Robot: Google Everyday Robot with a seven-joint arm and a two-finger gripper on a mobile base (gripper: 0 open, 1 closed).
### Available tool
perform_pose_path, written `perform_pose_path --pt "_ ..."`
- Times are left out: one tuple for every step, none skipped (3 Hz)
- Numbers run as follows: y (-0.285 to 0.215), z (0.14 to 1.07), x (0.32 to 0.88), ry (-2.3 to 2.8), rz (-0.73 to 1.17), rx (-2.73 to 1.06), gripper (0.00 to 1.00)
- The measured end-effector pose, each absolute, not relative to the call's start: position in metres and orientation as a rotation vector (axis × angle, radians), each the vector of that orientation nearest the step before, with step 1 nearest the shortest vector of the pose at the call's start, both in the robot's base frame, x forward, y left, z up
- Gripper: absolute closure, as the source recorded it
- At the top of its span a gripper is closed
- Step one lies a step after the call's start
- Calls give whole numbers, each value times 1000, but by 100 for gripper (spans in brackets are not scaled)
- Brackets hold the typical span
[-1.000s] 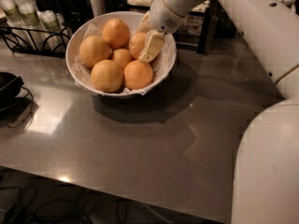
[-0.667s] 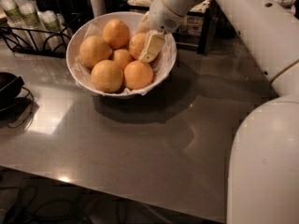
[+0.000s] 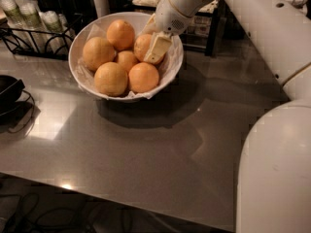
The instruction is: Pick orange from white bowl
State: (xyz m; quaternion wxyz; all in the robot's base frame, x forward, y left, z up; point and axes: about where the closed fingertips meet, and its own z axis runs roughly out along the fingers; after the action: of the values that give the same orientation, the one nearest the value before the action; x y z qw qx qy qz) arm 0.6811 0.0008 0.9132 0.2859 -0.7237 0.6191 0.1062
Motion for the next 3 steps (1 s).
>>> perform_pose_path --pt "1 913 681 1654 284 -1935 100" --pt "2 914 681 1650 285 -1934 100" --pt "2 930 678 1616 254 -1921 100"
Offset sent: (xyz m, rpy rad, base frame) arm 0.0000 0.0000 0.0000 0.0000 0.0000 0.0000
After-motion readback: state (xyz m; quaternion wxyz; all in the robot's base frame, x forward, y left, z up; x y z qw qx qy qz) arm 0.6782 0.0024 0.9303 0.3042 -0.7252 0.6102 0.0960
